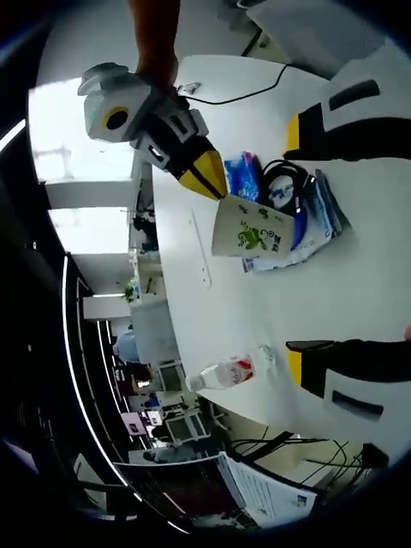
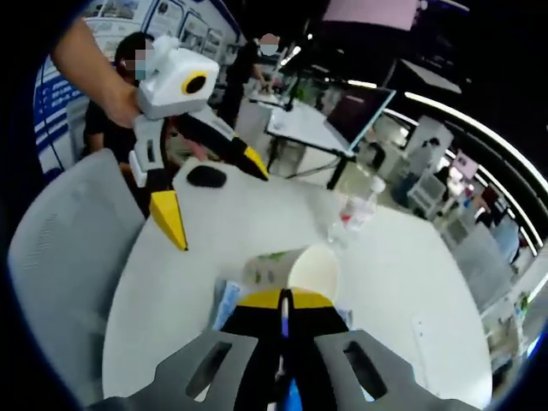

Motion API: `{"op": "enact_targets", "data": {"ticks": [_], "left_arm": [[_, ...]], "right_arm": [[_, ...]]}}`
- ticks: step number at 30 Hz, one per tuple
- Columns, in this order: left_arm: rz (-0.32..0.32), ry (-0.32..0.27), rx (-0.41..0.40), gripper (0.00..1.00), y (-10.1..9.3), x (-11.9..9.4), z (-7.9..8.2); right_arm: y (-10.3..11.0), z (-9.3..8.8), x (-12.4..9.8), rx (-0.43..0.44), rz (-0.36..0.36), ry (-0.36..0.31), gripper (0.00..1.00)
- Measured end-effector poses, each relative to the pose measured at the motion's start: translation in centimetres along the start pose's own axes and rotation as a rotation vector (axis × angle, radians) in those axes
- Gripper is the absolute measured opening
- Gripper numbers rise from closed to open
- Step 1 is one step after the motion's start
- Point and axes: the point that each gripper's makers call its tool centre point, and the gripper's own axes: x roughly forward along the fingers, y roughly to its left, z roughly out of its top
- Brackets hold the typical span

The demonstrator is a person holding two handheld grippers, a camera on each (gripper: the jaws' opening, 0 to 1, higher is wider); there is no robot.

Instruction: Arrange the tabletop items into an orderly group along one side of the table until the central work area is clear of visible clutter.

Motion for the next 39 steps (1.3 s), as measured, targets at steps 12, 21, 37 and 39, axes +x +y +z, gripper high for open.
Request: {"op": "enact_targets", "data": {"ticks": [12, 21, 37, 39], "left_arm": [[-0.054, 0.005, 0.047, 0.83, -2.1, 1.7, 0.6], [-0.087, 0.000, 0.075, 0.81, -3.7, 2.5, 1.3], [-0.093, 0.029, 0.106, 0.63, -4.1, 3.1, 1.4], [-0.101, 0.041, 0.121, 0.61, -4.3, 3.1, 1.2]], "right_arm": [[1.2, 1.2, -1.9, -0.011, -0.036, -0.020, 0.00], [1.6, 2.0, -3.1, -0.047, -0.046, -0.012, 0.00], [3.5, 4.1, -2.8, -0.147, -0.029, -0.020, 0.00], [3.6, 4.3, -2.9, -0.149, -0.025, -0.027, 0.00]]}}
